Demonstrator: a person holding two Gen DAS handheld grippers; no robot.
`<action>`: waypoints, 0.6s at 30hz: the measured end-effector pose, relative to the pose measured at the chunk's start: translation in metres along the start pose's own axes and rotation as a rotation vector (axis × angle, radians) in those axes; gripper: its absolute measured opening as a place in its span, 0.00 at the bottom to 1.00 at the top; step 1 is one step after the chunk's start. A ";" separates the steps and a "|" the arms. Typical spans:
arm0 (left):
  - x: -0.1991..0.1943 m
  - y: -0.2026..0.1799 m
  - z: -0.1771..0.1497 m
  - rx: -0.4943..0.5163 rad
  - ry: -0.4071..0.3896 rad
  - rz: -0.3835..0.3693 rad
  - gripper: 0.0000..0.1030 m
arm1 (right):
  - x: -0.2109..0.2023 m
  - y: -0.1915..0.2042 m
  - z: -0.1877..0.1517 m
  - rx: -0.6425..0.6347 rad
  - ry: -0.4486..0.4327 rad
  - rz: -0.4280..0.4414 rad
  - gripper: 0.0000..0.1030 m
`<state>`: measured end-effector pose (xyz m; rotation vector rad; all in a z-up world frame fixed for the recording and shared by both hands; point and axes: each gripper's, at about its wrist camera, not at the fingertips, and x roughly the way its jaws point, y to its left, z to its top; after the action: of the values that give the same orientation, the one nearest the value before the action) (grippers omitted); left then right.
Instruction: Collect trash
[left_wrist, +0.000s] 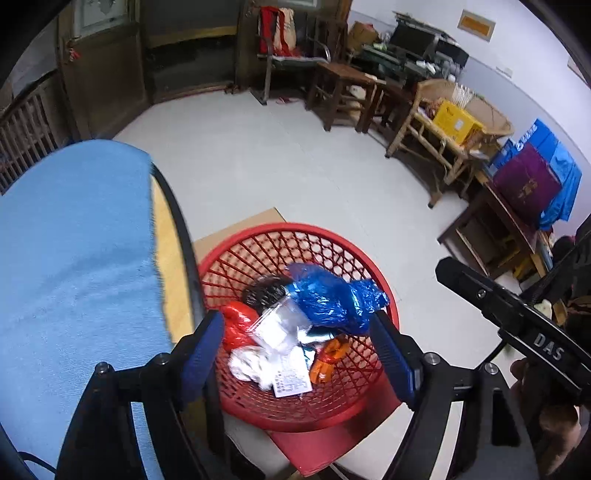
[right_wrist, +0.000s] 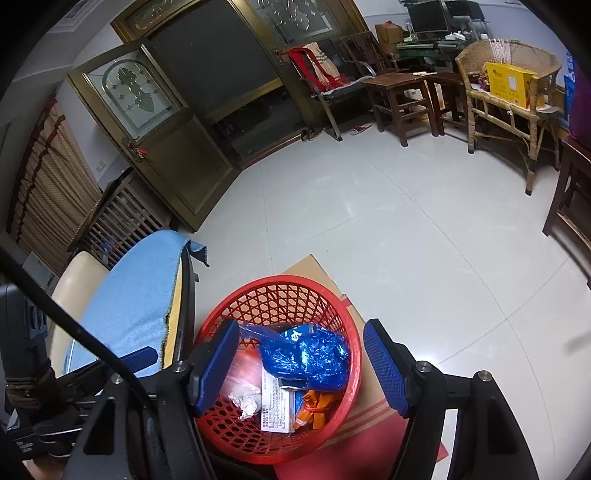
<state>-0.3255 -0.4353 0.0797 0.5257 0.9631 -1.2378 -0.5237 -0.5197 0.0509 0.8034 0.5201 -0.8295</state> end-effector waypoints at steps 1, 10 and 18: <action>-0.006 0.004 -0.001 -0.001 -0.017 0.011 0.79 | -0.001 0.000 0.000 0.001 -0.003 -0.003 0.71; -0.051 0.043 -0.025 -0.076 -0.092 0.127 0.79 | -0.008 0.017 -0.007 -0.028 -0.008 -0.002 0.71; -0.072 0.066 -0.057 -0.129 -0.108 0.182 0.79 | -0.018 0.045 -0.029 -0.105 0.010 -0.009 0.71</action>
<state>-0.2831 -0.3318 0.1001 0.4306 0.8772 -1.0230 -0.5008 -0.4694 0.0648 0.7096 0.5715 -0.8007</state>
